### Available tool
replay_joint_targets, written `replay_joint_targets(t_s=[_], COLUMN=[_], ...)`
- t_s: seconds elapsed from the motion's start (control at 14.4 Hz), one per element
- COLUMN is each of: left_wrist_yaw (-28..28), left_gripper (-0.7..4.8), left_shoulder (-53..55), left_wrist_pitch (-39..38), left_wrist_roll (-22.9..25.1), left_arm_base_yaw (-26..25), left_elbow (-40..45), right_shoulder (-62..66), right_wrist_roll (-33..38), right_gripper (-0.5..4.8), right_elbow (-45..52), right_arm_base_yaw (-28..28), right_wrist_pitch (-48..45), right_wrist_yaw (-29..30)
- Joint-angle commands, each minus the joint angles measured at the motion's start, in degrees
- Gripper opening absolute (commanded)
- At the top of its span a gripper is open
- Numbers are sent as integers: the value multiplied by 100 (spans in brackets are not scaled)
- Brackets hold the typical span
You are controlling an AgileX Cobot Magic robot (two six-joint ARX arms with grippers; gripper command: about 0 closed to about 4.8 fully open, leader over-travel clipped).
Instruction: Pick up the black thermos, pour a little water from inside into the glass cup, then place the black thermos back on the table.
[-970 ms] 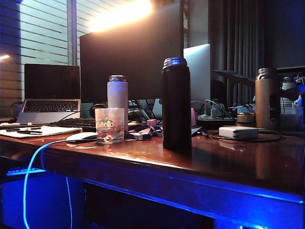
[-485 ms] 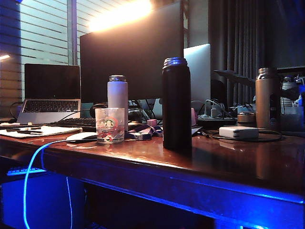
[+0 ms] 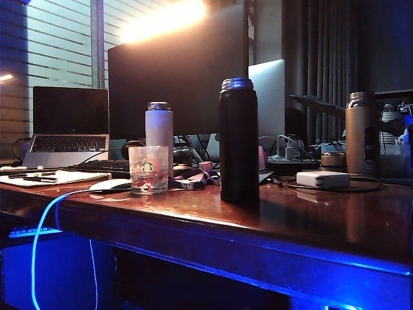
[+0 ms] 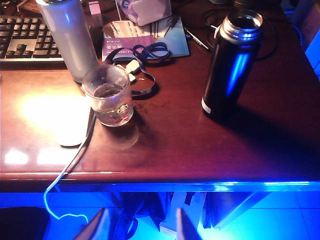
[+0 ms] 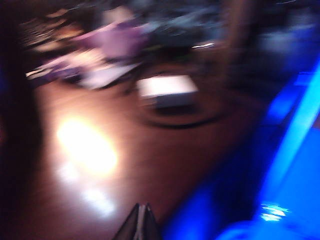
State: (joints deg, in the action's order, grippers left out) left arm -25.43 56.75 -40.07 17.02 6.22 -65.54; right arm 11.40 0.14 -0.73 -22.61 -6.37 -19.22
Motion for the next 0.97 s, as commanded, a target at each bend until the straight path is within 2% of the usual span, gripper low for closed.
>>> replay_joint_targets(t_s=[0.07, 0.35, 0.97], left_wrist_yaw=[-28, -28, -28], left_gripper=[185, 185, 185], left_shoulder=[-13, -13, -13], left_wrist_pitch=[31, 31, 31], left_wrist_roll=[-7, -4, -7], left_arm_base_yaw=[4, 4, 4], left_elbow=[-11, -11, -4], right_shoulder=[-625, -780, -1126], right_wrist_roll=[0, -13, -13], right_gripper=[-6, -6, -6], right_elbow=[-28, 37, 37], right_arm_base_yaw=[916, 2275, 2382], right_wrist_pitch=[452, 1027, 1517], right_wrist_yaw=[442, 1582, 1576])
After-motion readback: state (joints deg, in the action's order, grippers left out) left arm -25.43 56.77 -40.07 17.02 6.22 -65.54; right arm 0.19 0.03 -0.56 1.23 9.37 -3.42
